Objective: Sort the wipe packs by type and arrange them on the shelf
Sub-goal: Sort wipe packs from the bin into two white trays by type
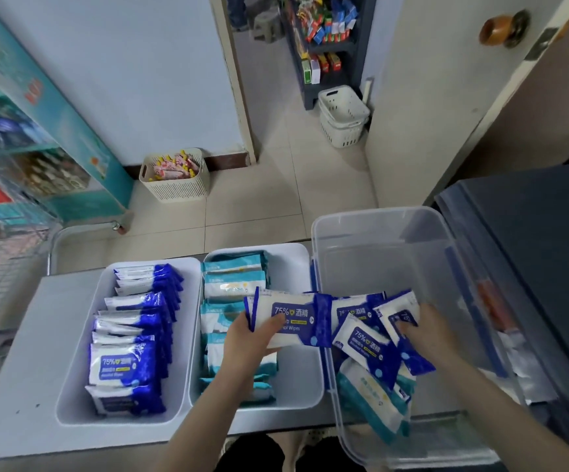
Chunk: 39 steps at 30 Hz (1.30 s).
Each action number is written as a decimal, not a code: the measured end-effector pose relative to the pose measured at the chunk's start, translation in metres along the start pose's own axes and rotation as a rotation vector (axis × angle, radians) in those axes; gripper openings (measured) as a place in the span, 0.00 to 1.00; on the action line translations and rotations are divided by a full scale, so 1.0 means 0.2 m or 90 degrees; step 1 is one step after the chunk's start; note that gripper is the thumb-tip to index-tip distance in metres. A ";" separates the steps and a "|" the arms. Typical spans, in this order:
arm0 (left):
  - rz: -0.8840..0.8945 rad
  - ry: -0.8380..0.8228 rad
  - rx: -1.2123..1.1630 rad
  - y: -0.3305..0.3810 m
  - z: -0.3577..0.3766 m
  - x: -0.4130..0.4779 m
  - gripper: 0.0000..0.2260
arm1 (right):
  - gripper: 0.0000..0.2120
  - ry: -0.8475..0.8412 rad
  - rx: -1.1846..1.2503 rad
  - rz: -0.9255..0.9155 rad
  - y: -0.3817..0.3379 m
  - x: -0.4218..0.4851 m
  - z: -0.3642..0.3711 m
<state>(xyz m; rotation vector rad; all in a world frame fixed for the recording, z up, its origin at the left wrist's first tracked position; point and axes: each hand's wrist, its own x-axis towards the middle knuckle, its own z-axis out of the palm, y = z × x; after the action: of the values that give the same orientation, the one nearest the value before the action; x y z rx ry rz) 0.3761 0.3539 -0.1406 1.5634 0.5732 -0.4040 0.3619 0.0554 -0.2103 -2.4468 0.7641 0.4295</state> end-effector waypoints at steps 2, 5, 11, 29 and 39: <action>-0.012 0.024 -0.020 0.00 -0.06 0.01 0.08 | 0.11 0.031 0.087 -0.034 -0.12 -0.03 -0.08; -0.033 0.048 -0.049 0.00 -0.16 0.03 0.08 | 0.08 0.023 0.171 -0.082 -0.34 -0.09 -0.16; -0.060 0.068 -0.084 -0.03 -0.43 0.03 0.10 | 0.11 -0.116 0.279 -0.151 -0.79 -0.27 -0.07; -0.099 0.141 0.021 -0.21 -1.37 0.13 0.10 | 0.12 -0.319 0.044 -0.258 -1.47 -0.70 0.62; -0.044 0.170 0.123 -0.16 -1.69 0.30 0.06 | 0.13 -0.119 -0.204 -0.507 -2.18 -0.47 0.99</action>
<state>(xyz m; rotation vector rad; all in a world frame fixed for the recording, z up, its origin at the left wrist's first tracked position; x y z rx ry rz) 0.3778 0.6964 -0.1743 1.8010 0.8140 -0.3108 0.5223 0.5127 -0.1563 -2.6919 -0.4012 0.4696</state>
